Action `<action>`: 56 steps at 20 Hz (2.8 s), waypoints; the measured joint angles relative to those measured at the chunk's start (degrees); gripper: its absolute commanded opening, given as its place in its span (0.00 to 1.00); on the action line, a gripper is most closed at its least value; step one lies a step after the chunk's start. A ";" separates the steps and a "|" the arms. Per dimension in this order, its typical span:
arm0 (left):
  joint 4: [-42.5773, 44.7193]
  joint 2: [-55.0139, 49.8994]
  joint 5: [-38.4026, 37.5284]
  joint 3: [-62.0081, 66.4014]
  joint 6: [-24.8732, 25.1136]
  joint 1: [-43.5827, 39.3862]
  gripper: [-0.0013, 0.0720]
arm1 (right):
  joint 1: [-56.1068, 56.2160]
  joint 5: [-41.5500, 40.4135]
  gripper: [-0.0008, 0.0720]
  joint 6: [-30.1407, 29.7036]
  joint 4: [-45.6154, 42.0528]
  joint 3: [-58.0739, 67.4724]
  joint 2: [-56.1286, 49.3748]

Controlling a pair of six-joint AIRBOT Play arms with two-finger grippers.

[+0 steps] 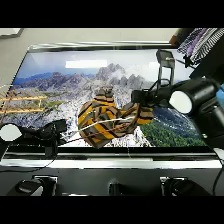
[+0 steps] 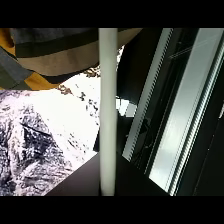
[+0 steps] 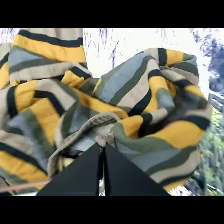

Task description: Fold the clothes and pants, and hang the long-sleeved shirts on hangers.

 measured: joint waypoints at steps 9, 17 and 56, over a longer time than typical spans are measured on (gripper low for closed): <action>-3.76 -1.73 3.56 0.79 0.17 -1.29 0.05 | 0.00 12.66 0.05 -4.39 -4.17 3.98 -0.33; -6.05 -6.69 9.14 0.98 -3.61 -7.65 0.05 | 0.20 10.14 0.05 -1.22 -3.04 2.64 -0.44; -5.97 -13.92 31.58 3.85 -29.24 -25.70 0.05 | 8.24 -0.31 0.05 13.53 4.09 2.75 0.15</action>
